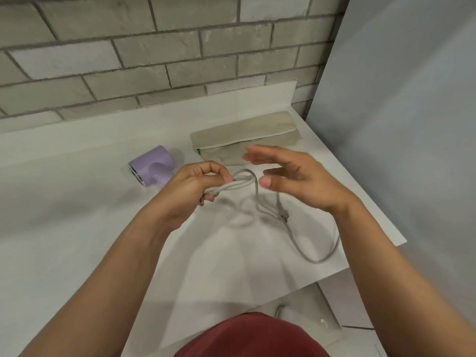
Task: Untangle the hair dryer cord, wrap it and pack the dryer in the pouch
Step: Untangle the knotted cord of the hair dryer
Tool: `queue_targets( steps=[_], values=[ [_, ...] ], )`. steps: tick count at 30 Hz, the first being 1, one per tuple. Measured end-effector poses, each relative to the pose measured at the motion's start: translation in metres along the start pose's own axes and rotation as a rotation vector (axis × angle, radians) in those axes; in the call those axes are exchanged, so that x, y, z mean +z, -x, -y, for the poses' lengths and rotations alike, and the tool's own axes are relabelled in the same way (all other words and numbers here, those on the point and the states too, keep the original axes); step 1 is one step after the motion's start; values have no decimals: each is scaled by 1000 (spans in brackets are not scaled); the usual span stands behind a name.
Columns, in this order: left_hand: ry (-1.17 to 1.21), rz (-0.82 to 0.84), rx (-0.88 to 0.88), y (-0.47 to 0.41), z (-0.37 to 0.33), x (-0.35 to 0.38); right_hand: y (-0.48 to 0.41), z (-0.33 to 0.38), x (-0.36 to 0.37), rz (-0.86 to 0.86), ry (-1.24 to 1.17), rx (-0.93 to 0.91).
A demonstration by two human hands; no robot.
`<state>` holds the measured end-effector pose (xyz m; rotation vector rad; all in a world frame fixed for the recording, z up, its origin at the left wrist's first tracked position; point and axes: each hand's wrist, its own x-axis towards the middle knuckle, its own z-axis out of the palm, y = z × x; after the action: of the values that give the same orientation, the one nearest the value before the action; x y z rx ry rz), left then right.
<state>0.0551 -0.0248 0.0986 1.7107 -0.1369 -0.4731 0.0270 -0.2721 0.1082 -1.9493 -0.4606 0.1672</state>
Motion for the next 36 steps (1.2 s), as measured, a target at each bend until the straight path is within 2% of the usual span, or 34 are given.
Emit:
queue_targets(
  steps=[1,4,7,9,11,15,19,23,28,36],
  values=[
    [10,0,-26,-1,-1,0,-1,4,5,29,42,-22],
    [32,-10,-82,-3,-5,-1,-6,7,18,-69,134,-106],
    [-39,42,-63,-2,-5,-1,-7,6,28,-158,51,-146],
    [-77,71,-39,-1,-3,-2,-9,8,31,-199,-43,-114],
    [-86,30,-23,-1,-2,-2,-13,9,33,-260,-70,-58],
    [27,-12,137,2,-4,-3,-20,14,32,-336,-86,91],
    [-47,-44,251,3,-6,1,-19,18,32,-291,-188,150],
    [8,-137,234,1,-5,4,-7,10,32,-113,-363,205],
    [43,-155,218,1,-1,7,-5,5,33,-231,-305,201],
    [-70,-27,193,5,-11,-3,-8,6,39,-303,-264,208]
  ],
)
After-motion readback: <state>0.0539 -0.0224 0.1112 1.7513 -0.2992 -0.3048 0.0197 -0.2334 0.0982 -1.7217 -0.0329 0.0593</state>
